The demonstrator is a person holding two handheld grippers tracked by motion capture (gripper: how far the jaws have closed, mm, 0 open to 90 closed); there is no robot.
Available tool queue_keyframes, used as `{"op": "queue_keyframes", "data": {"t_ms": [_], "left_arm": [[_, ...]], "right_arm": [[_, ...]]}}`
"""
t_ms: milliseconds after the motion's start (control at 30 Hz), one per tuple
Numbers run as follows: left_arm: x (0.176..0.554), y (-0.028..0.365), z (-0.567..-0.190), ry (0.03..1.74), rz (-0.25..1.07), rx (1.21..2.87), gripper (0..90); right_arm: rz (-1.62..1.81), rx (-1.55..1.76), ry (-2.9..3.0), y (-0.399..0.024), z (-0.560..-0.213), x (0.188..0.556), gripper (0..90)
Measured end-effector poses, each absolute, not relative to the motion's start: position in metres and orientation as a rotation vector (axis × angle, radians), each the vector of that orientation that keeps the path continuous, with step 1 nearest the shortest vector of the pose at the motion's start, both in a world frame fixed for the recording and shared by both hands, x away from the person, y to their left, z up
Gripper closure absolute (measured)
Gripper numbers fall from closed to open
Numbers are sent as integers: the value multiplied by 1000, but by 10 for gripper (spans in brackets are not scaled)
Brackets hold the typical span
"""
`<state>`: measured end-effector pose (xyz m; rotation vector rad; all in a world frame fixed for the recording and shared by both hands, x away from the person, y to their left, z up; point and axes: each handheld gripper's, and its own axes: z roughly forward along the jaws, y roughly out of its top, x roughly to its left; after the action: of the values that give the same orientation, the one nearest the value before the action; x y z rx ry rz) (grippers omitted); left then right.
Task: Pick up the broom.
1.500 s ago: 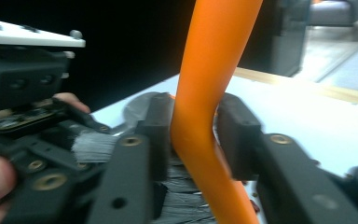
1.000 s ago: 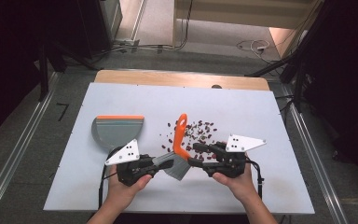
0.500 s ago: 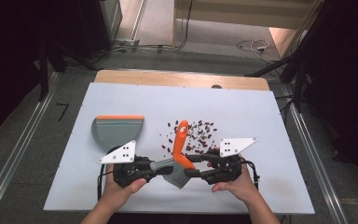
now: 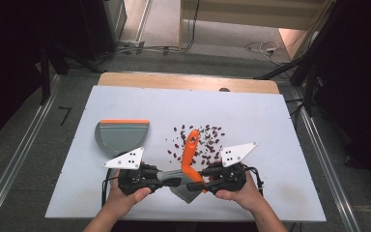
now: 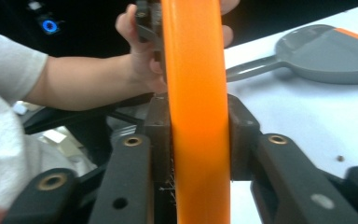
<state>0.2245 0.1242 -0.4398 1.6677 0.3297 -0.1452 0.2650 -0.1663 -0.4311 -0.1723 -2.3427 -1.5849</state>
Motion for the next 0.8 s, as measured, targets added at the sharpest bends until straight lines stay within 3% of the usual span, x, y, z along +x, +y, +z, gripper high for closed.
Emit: {"op": "queue_keyframes", "data": {"t_ms": [167,300,333,367,667,800], "left_arm": [[225,126,-442,352,-116,1656,824],[225,132,-442,415,-63,1633,596],[226,134,-442,427,-55,1631,458],[226,136,-442,441,-42,1629,458],[222,155,-446,559,77,1642,25],[221,164,-450,592,115,1655,3]], "right_arm": [[-1565,-204,-2393,-164,-428,263,685],[-1550,-270,-2416,-165,-426,265,687],[-1562,-313,-2426,-169,-425,268,687],[-1562,-313,-2426,-169,-425,268,687],[-1586,-570,-2561,-186,-417,275,688],[-1578,-675,-2611,-189,-414,275,688]]}}
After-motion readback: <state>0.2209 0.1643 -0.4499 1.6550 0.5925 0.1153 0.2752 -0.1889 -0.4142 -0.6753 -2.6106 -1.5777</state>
